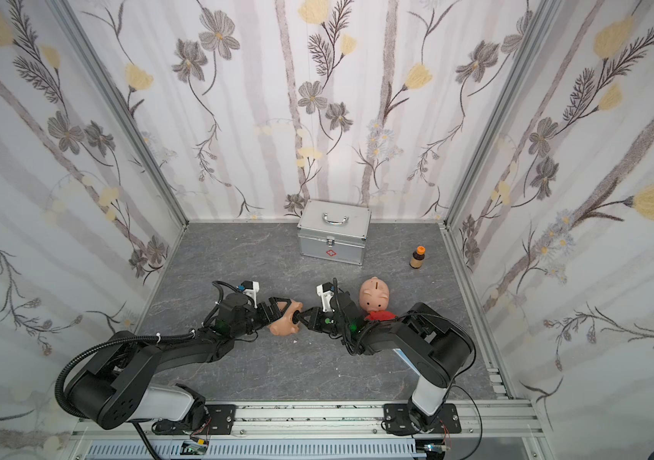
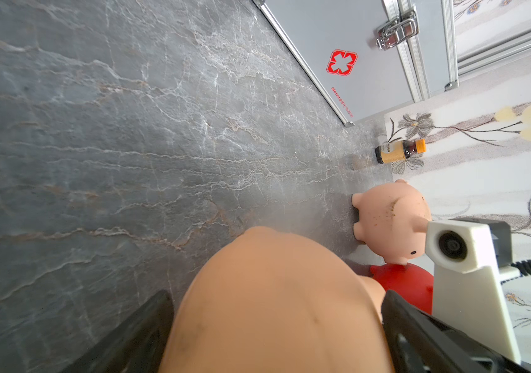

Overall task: Open piggy banks
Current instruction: Open the lid on the piggy bank.

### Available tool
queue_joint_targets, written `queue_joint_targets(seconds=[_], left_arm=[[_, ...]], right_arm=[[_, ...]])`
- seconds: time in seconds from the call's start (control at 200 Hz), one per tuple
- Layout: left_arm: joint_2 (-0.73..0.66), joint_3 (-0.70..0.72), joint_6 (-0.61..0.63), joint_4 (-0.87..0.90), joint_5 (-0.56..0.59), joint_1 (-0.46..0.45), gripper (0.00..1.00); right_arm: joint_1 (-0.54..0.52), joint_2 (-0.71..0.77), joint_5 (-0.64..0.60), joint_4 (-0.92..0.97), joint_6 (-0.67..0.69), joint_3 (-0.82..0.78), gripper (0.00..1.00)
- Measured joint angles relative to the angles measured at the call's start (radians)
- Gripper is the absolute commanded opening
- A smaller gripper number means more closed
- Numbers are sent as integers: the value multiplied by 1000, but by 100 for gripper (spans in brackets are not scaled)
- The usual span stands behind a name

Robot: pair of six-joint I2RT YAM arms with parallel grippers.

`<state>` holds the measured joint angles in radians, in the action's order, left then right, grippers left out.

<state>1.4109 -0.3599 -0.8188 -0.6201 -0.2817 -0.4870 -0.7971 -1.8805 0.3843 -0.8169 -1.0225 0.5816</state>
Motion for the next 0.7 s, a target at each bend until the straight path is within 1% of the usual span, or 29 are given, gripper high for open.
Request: queue_joint_targets(seconds=[0.26,0.699], left_arm=[[2,0,0,-2,0,0,100],[13,-1,-5,-13,-4,0,100]], right_arm=[[5,-32,26,-23,-13,19,20],[5,-60,52,-30,-24,35,20]])
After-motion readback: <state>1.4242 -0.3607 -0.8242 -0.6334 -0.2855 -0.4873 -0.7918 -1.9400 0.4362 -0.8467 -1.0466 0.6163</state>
